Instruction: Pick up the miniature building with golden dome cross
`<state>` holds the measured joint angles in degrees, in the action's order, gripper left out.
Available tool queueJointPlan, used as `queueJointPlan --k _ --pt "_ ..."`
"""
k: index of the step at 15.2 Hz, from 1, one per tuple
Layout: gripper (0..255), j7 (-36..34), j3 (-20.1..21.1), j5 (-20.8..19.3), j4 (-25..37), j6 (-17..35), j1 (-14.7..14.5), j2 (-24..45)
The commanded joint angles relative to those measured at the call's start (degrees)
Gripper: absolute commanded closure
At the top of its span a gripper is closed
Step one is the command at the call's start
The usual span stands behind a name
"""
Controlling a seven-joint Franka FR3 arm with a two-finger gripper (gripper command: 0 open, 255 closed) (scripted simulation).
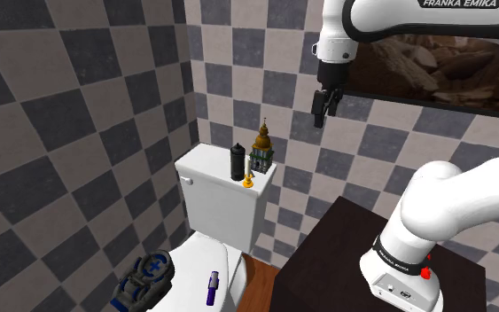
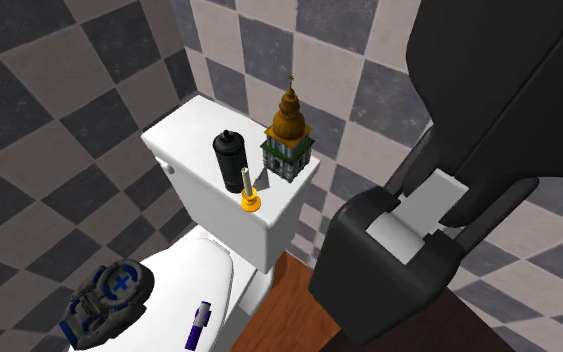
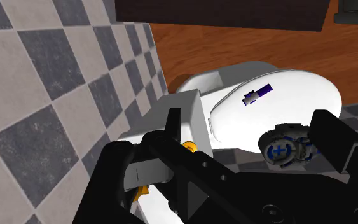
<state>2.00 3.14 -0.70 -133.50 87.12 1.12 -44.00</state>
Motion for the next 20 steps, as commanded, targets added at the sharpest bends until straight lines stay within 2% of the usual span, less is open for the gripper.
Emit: queueJointPlan --k 1,10,15,20 --pt "0 0.00 0.00 0.00 0.00 0.00 0.00 0.00" --pt "0 -21.13 6.81 0.03 3.35 15.73 6.31 15.56" --pt "0 -33.10 9.42 -2.68 8.15 22.06 9.95 25.27" --pt "0 -45.14 10.71 -6.96 14.58 26.23 13.00 35.01"
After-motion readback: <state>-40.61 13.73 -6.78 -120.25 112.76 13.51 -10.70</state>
